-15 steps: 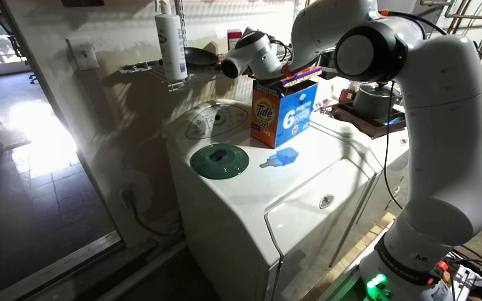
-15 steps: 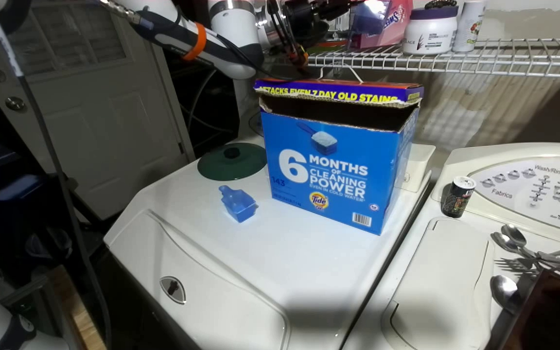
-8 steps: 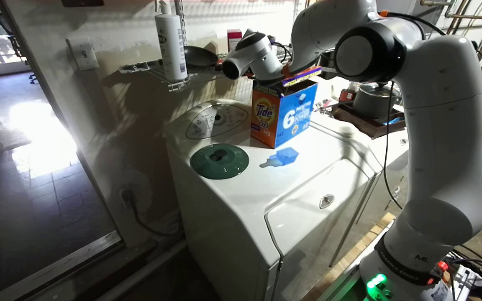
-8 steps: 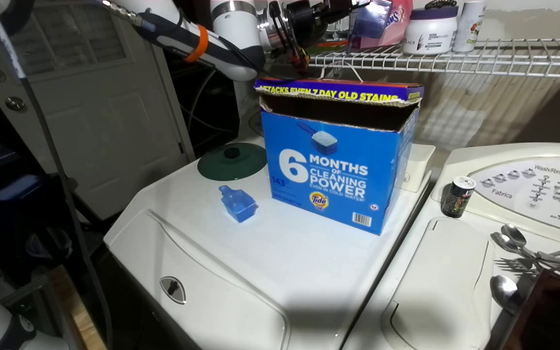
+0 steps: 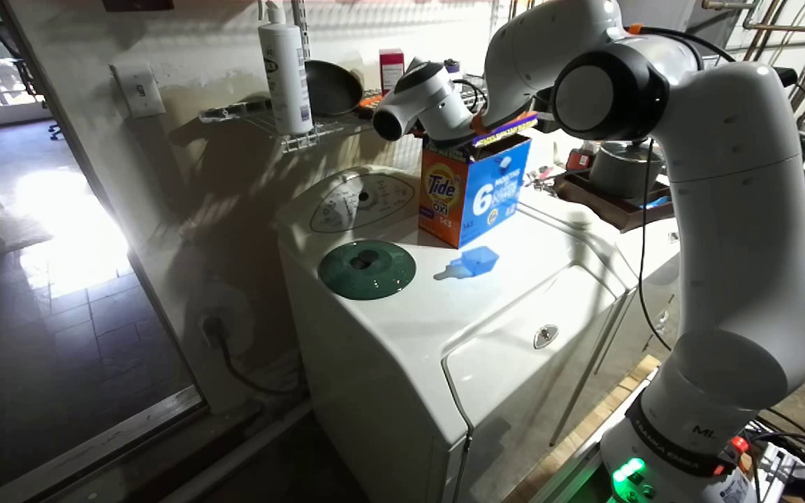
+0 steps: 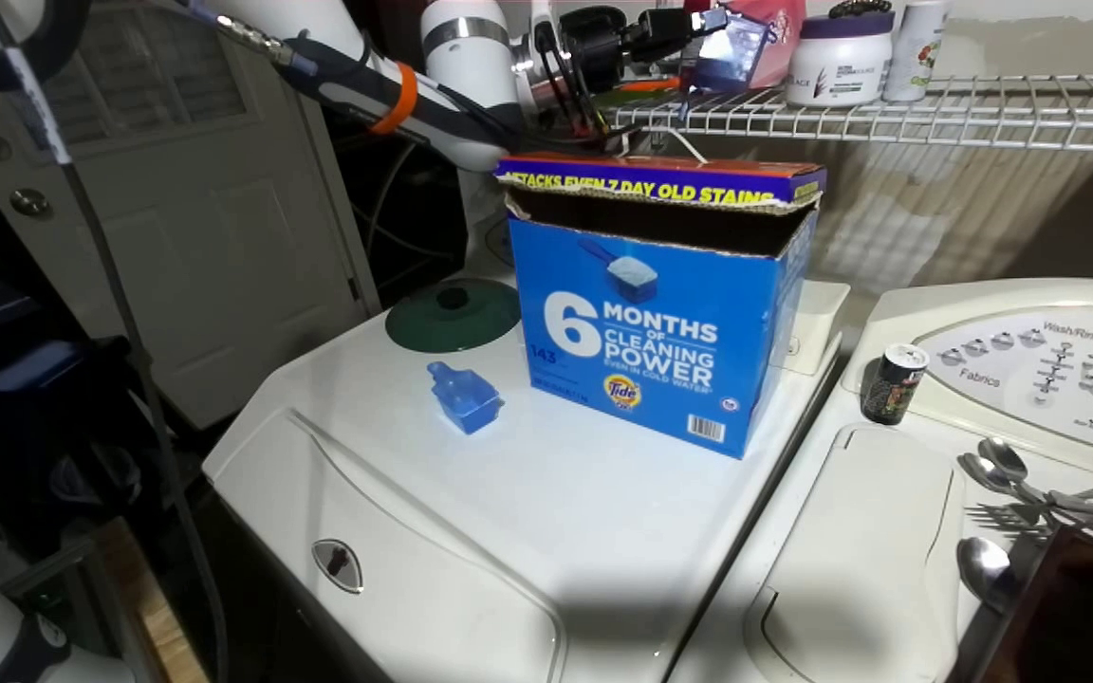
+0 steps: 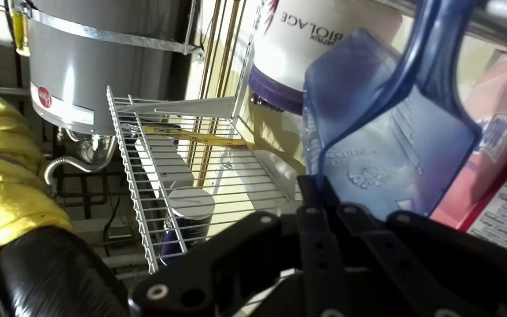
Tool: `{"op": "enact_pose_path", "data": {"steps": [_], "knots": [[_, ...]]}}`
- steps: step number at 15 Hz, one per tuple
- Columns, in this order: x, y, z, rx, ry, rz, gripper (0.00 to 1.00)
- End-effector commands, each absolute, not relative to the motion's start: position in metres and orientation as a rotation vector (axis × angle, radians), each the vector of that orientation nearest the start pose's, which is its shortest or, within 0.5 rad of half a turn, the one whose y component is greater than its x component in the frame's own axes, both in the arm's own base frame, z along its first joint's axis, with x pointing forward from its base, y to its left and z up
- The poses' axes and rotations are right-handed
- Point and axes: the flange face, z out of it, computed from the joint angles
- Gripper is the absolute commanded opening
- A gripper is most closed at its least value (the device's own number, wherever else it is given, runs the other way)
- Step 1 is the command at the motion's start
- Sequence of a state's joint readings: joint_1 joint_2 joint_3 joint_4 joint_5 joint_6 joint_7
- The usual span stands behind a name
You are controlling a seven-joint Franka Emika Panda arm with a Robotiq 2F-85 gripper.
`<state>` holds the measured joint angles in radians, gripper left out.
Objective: Put the left scoop on the shelf
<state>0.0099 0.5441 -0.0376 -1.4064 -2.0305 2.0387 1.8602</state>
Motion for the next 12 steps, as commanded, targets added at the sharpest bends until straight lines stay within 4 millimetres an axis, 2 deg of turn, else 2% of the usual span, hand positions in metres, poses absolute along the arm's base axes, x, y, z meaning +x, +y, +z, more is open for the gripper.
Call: {"op": "enact_pose_path", "data": {"steps": [1,7,12], "knots": [[0.757,-0.070,0.451,1.453,-0.506,1.590,0.01],[0.754,-0.064,0.469,1.416,-0.501,1.624,0.01],[0.756,-0.063,0.475,1.393,-0.527,1.666,0.01]]}}
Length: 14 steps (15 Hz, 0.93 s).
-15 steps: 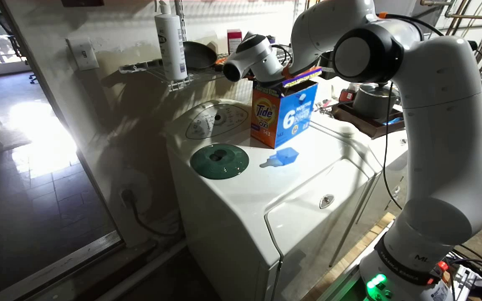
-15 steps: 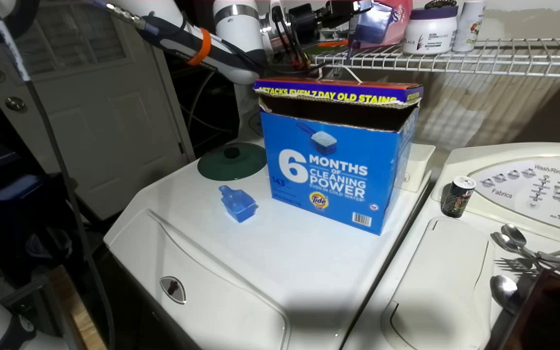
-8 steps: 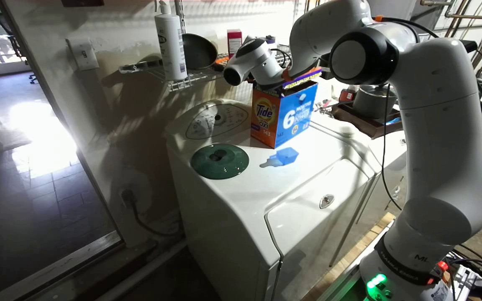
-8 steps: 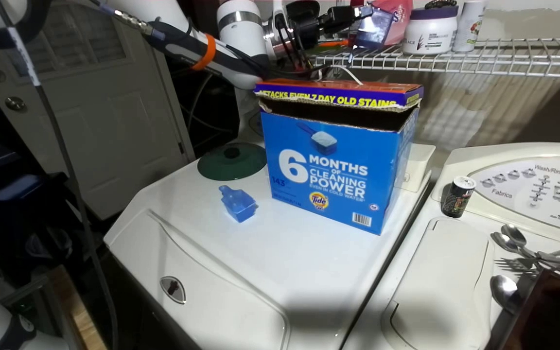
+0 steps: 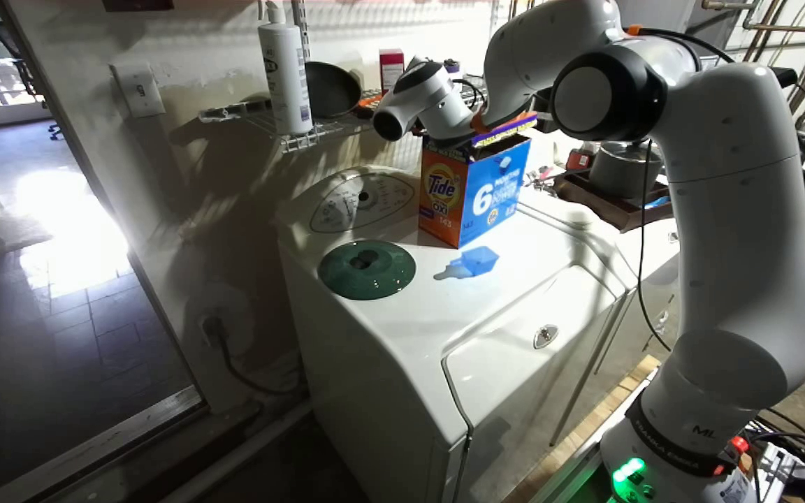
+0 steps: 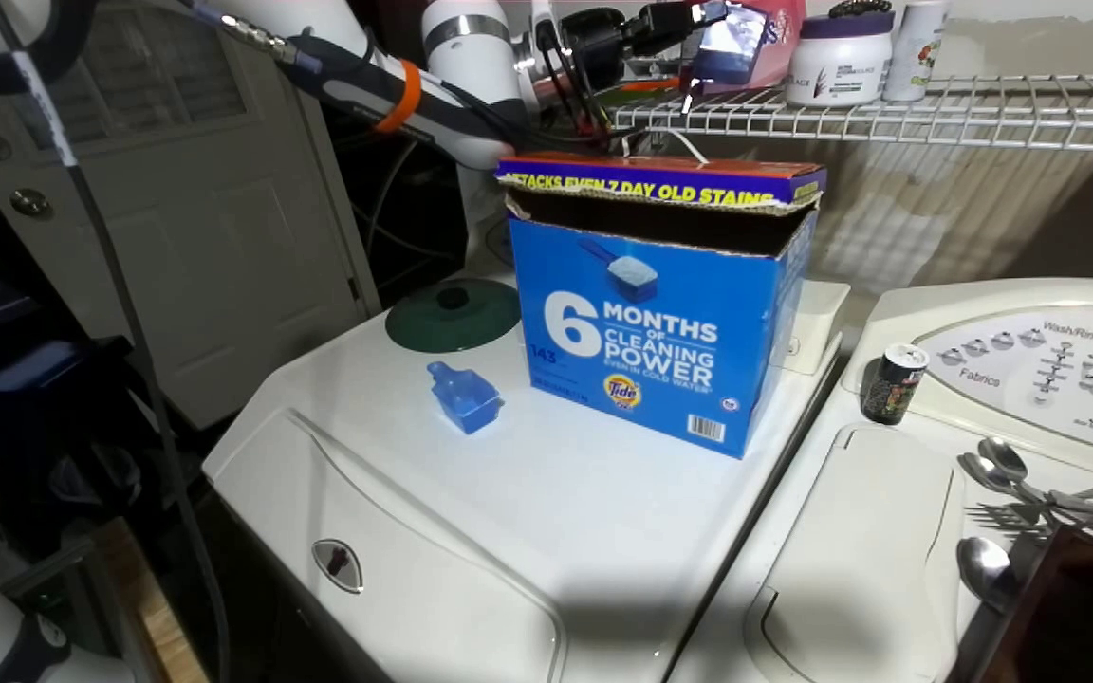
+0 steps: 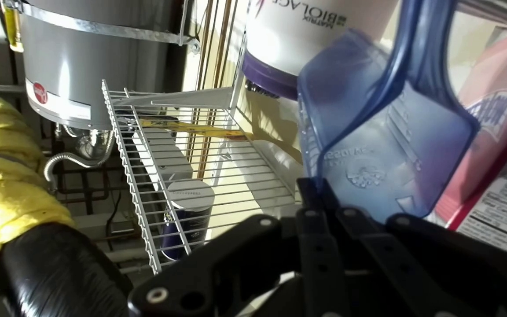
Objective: Put the left scoop on the shelf
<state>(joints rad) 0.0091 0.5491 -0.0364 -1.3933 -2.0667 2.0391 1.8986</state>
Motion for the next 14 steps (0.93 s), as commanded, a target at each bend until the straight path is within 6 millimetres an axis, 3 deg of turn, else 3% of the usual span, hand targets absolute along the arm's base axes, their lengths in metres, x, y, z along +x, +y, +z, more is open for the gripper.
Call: {"op": "enact_pose_path", "data": {"steps": [1,6,14], "knots": [[0.757,-0.063,0.476,1.386,-0.532,1.679,0.01],[0.759,-0.063,0.480,1.367,-0.544,1.712,0.01],[0.762,-0.061,0.457,1.402,-0.535,1.683,0.01]]}}
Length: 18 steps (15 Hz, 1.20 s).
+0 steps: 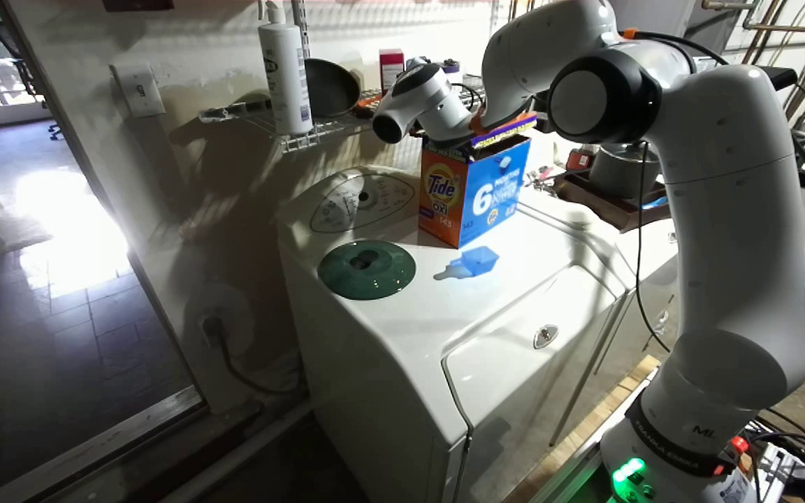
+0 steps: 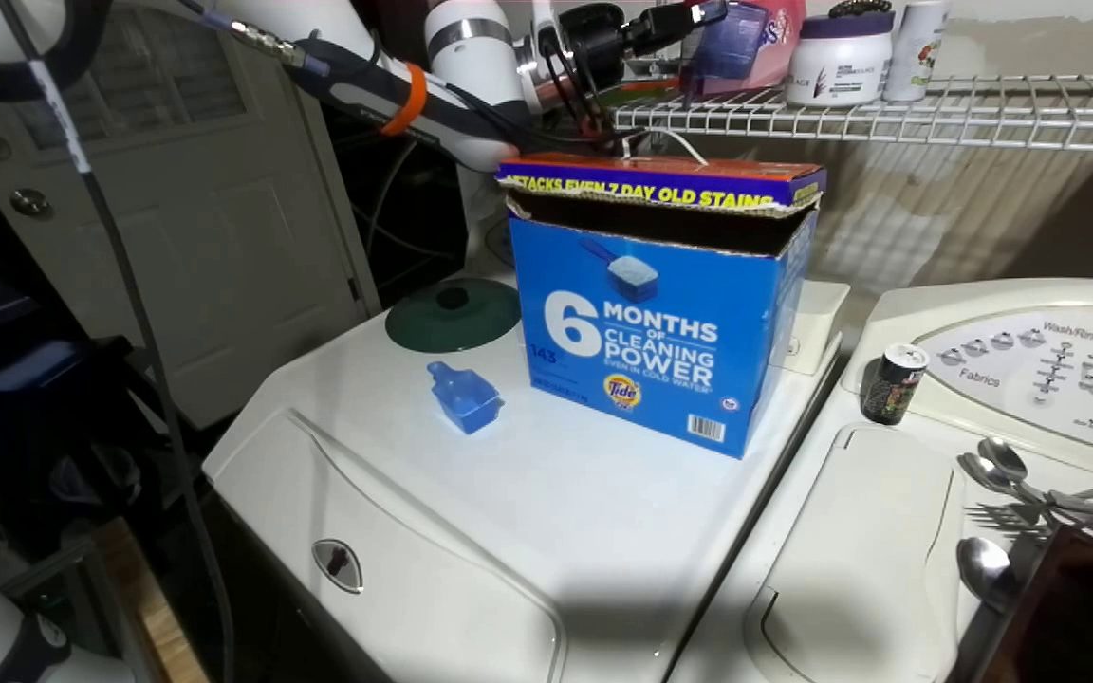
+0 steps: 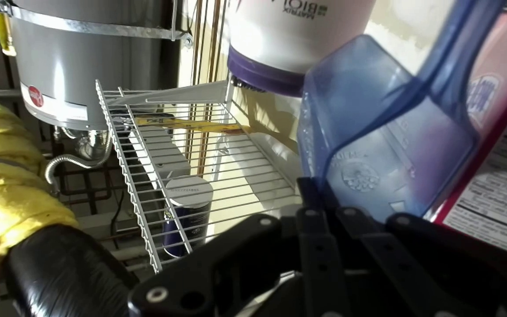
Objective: Put the left scoop on the shelf
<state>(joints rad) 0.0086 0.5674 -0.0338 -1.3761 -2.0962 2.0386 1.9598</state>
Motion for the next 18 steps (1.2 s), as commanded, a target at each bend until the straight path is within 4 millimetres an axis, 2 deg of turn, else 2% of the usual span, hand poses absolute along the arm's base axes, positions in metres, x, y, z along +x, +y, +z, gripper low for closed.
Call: {"op": "enact_pose_path", "data": {"steps": [1,3,4,5,15,18], "knots": [[0.7619,-0.0609,0.4548,1.402,-0.532,1.681,0.01],[0.7616,-0.0605,0.4518,1.409,-0.536,1.669,0.01],[0.7603,-0.0599,0.4501,1.410,-0.547,1.651,0.19],[0.7594,-0.0591,0.4502,1.409,-0.546,1.647,0.28],[0.7582,-0.0562,0.4521,1.403,-0.540,1.648,0.96],[0.7570,-0.0533,0.4572,1.393,-0.534,1.662,1.00]]}}
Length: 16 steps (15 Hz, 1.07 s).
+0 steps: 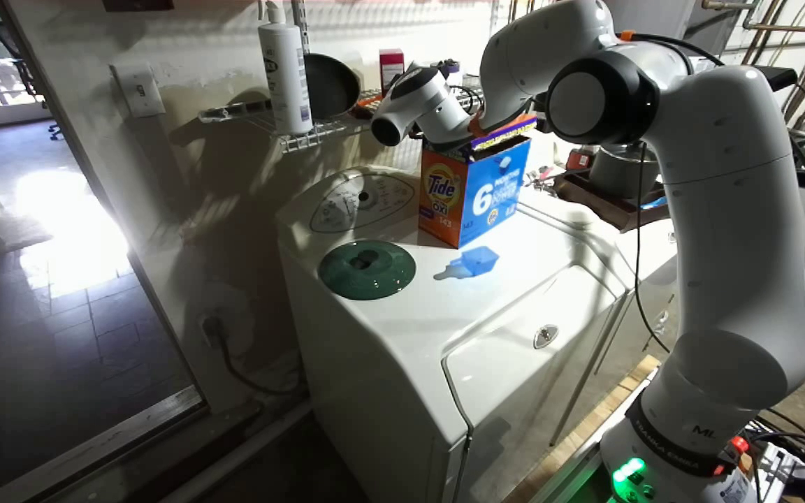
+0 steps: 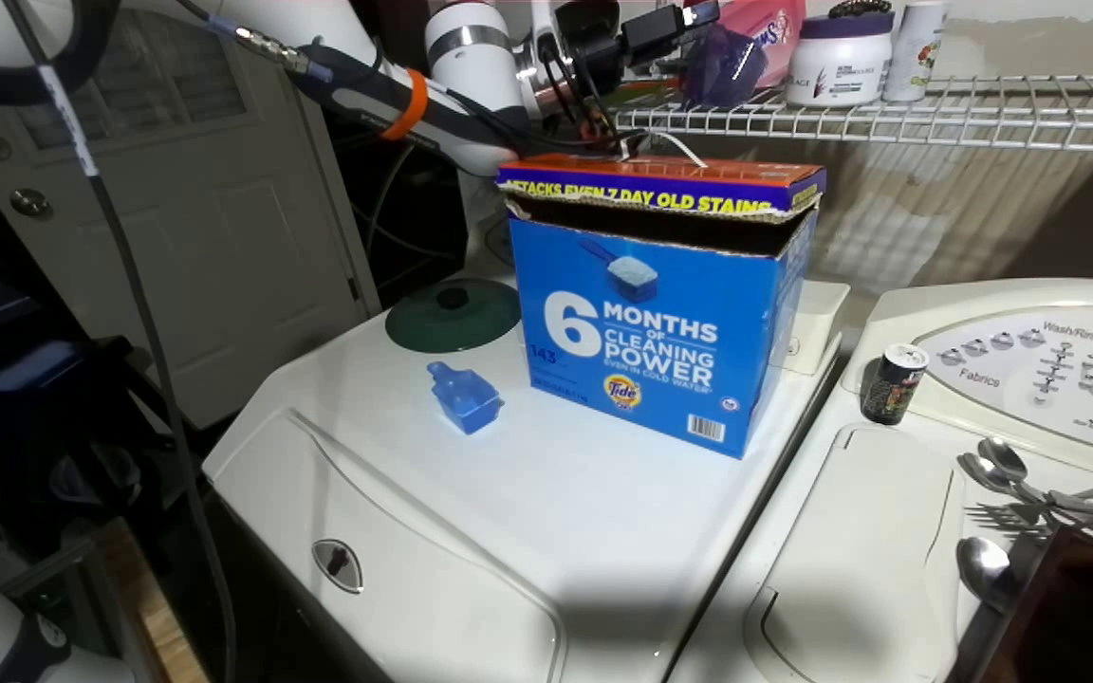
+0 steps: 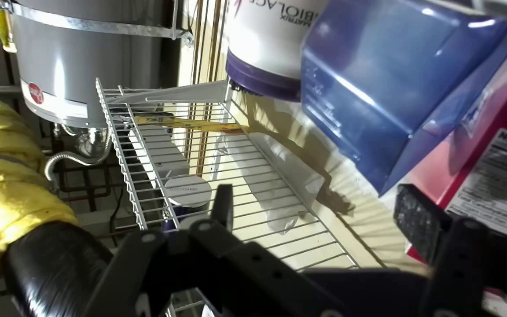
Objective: Put the left scoop on the shelf
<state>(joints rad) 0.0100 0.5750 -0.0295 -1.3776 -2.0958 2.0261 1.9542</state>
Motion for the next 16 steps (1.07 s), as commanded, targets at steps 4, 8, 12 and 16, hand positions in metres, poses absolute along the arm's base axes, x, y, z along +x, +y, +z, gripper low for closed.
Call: {"op": "enact_pose_path", "data": {"steps": [4,8,12,16], "knots": [[0.749,-0.045,0.477,1.389,-0.531,1.674,1.00],[0.735,-0.043,0.510,1.416,-0.584,1.681,1.00],[0.713,-0.037,0.547,1.530,-0.692,1.695,1.00],[0.683,-0.038,0.586,1.607,-0.841,1.705,1.00]]}}
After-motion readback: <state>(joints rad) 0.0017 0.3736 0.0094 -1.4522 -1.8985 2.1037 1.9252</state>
